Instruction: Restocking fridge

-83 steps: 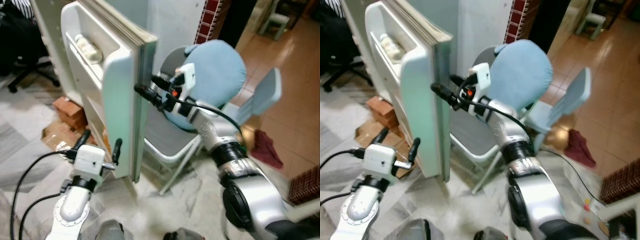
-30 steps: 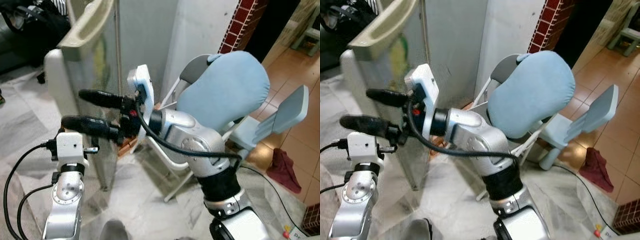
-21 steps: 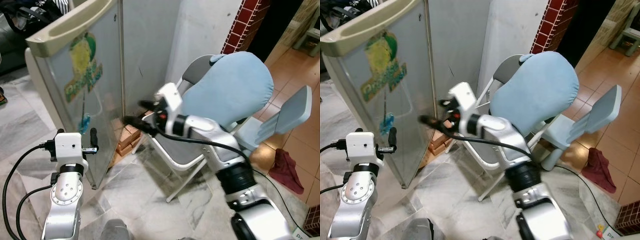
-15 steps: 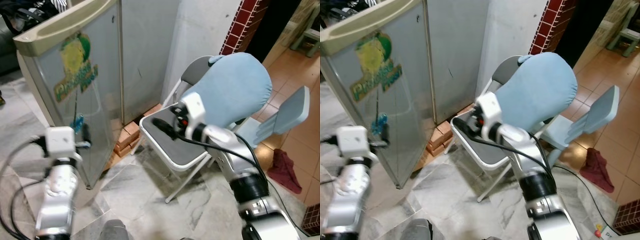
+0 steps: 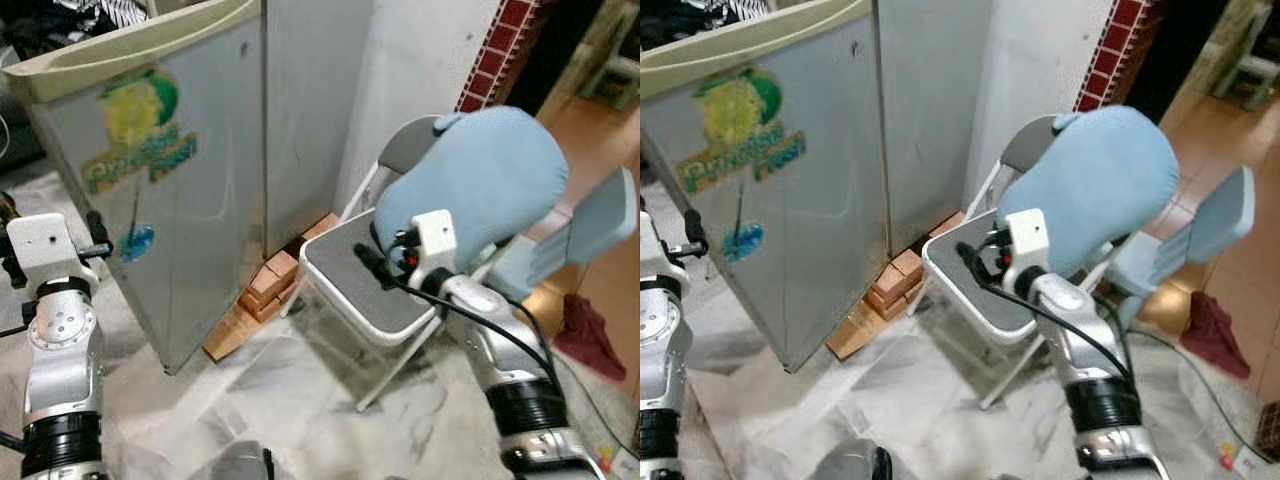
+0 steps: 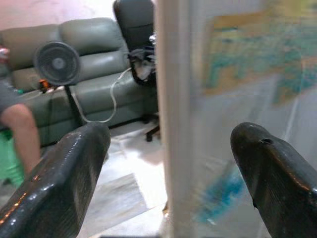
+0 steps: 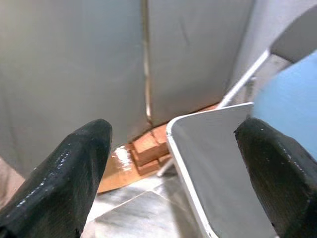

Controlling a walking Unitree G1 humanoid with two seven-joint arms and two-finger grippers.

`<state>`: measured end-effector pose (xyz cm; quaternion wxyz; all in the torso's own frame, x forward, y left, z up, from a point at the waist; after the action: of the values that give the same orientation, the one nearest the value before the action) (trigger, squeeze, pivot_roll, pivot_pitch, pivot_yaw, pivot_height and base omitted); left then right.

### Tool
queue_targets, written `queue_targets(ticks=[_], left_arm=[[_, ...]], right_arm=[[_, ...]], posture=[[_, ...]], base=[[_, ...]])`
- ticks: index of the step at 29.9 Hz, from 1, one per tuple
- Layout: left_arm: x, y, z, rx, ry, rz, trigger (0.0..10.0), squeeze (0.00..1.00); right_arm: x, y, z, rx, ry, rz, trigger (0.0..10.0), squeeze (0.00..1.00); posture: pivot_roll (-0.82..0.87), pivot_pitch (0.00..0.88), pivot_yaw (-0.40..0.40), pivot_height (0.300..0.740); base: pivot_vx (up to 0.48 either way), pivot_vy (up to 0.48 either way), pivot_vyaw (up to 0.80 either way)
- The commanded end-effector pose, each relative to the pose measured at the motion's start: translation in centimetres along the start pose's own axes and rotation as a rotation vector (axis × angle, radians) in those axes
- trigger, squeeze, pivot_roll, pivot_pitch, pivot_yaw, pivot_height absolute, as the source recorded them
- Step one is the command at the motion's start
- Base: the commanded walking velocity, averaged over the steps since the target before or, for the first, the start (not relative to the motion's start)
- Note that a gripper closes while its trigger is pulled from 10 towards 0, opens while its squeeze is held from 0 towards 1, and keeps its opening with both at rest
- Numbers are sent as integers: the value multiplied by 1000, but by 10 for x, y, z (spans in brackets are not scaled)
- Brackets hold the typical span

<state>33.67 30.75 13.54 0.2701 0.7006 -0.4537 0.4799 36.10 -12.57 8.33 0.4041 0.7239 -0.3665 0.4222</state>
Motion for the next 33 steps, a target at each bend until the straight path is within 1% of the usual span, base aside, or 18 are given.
queue_targets(ticks=[1,5,10,11,14,15,16,17,18,20,23,28,33], left_arm=[[-7,-1,-7,23,-9,-26,10000,0],[-11,2,-13,43,-14,-30,10000,0],[-17,6,-10,43,5,-49,10000,0],[-15,10,-4,30,18,-47,10000,0],[-13,15,10,-21,38,-30,10000,0],[-13,15,10,-21,38,-30,10000,0],[-11,18,16,-45,42,-10,10000,0],[-11,20,22,-58,68,-16,10000,0],[-11,20,22,-58,68,-16,10000,0],[-14,22,31,-80,98,-38,10000,0],[-15,24,39,-99,110,-50,10000,0],[-16,27,45,-112,130,-62,10000,0],[-13,25,45,-111,148,-58,10000,0]], right_arm=[[8,-1,-5,10,9,26,10000,0],[7,-1,-2,-8,12,28,10000,0],[6,0,-1,-15,12,30,10000,0],[6,1,0,-19,14,31,10000,0],[3,3,3,-35,9,32,10000,0],[3,3,3,-35,9,32,10000,0],[2,5,5,-47,5,38,10000,0],[0,7,8,-60,2,37,10000,0],[0,7,8,-60,2,37,10000,0],[-1,9,12,-76,-12,42,10000,0],[-3,11,16,-92,-4,35,10000,0],[-5,13,19,-103,-5,24,10000,0],[-3,17,25,-127,-2,25,10000,0]], posture=[[101,0,-55,740],[105,0,-55,740],[103,0,-54,740],[100,0,-51,740],[93,0,-50,740],[93,0,-50,740],[90,0,-48,740],[88,0,-47,740],[88,0,-47,740],[77,0,-44,740],[70,0,-43,740],[63,0,-45,740],[57,0,-52,740]], base=[[0,454,0],[0,454,0],[0,456,0],[0,458,0],[0,454,0],[0,454,0],[270,398,0],[345,334,0],[345,334,0],[347,332,0],[332,346,0],[266,400,-800],[0,434,-800]])
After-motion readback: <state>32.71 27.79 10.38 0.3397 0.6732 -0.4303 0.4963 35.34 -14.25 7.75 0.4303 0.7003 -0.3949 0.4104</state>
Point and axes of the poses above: a point about 5 cm out from each wrist's last joint towards the gripper, its own y axis pointing back from the gripper into the wrist, its own x axis along the axis of the wrist's last joint, z = x × y, the point moved 6 cm from there along -y, pointing out of the wrist towards the gripper, and after that the axes turned 13 degrees about -y, right-handed, at the moved point
